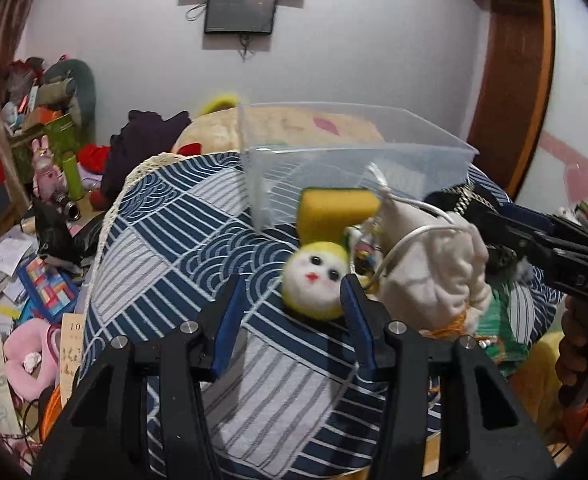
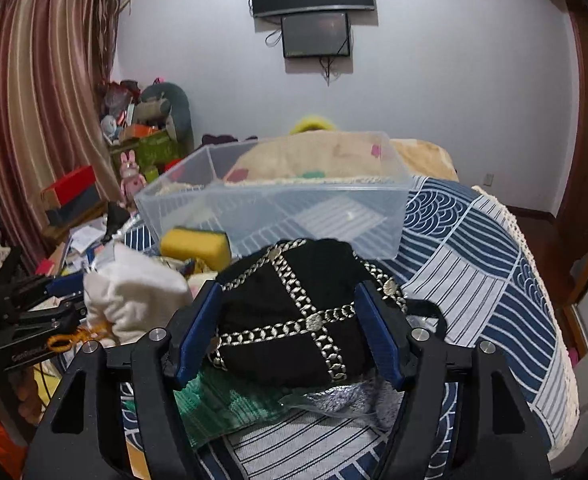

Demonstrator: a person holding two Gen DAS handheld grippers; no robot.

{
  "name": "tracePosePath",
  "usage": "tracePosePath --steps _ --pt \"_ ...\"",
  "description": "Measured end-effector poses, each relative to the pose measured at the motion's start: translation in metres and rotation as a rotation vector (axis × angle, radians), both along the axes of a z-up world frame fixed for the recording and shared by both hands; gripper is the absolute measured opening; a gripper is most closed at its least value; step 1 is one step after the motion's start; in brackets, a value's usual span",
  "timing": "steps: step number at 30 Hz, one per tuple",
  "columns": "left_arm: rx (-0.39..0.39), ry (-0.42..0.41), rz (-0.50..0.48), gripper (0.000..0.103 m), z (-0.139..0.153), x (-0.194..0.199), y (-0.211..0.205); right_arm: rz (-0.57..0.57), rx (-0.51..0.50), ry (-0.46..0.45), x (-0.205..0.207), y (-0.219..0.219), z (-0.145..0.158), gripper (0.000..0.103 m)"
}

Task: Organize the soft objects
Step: 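Grasp plush ball with left tool while right tool grasps black chain bag, then drop plush ball into clear box with left tool while right tool drops black bag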

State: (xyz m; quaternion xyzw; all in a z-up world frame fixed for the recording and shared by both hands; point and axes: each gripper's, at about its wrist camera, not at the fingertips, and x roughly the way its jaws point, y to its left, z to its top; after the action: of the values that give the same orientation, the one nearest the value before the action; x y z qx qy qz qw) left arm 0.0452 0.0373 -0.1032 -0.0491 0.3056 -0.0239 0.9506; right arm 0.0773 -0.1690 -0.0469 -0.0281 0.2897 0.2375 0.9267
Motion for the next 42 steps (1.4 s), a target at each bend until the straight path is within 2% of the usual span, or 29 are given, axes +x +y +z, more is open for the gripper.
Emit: tracePosePath --steps 6,8,9,10,12,14,21,24,26,29,32,35,37,39,42 --pt "-0.076 0.029 0.023 0.049 -0.010 0.015 -0.002 -0.001 -0.036 0.002 0.000 0.006 -0.006 0.066" --pt "-0.088 0.022 0.027 0.049 -0.009 0.016 -0.002 0.001 -0.058 -0.010 -0.001 0.009 -0.007 0.055" --pt "-0.093 0.016 0.028 0.048 -0.009 0.017 -0.002 0.006 -0.069 -0.009 -0.002 0.010 -0.009 0.038" --pt "-0.099 0.013 0.024 0.042 -0.009 0.017 -0.002 0.011 -0.078 0.000 0.000 0.012 -0.010 0.024" --pt "-0.125 0.012 -0.009 0.033 -0.009 0.017 -0.003 0.005 -0.093 0.005 0.001 0.015 -0.012 0.021" --pt "-0.106 0.002 -0.011 0.031 -0.009 0.015 -0.005 0.007 -0.080 0.000 0.000 0.014 -0.009 0.015" --pt "-0.117 -0.019 0.008 0.022 0.000 0.009 0.005 -0.013 0.007 -0.032 -0.006 -0.002 0.009 0.011" --pt "-0.103 -0.047 0.035 0.004 0.011 0.003 0.013 -0.028 0.040 -0.056 -0.009 -0.010 0.019 0.011" --pt "-0.099 -0.064 0.043 0.004 0.017 0.001 0.016 -0.038 0.055 -0.067 -0.008 -0.014 0.027 0.011" --pt "-0.054 -0.052 0.044 0.004 0.019 0.002 0.017 -0.056 0.068 -0.086 -0.008 -0.020 0.036 0.011" --pt "-0.053 -0.016 0.049 0.015 0.011 0.005 0.021 -0.065 0.074 -0.093 -0.010 -0.023 0.039 0.011" --pt "-0.088 0.024 0.042 0.033 0.001 0.010 0.024 -0.066 0.074 -0.085 -0.009 -0.023 0.036 0.011" --pt "-0.091 0.023 0.037 0.048 -0.004 0.011 0.020 -0.064 0.076 -0.075 -0.008 -0.022 0.034 0.011" --pt "-0.083 0.032 0.017 0.053 -0.006 0.013 0.013 -0.058 0.074 -0.068 -0.007 -0.021 0.032 0.011" --pt "-0.056 0.055 0.004 0.053 -0.014 0.016 0.003 -0.054 0.074 -0.062 -0.006 -0.020 0.030 0.011"
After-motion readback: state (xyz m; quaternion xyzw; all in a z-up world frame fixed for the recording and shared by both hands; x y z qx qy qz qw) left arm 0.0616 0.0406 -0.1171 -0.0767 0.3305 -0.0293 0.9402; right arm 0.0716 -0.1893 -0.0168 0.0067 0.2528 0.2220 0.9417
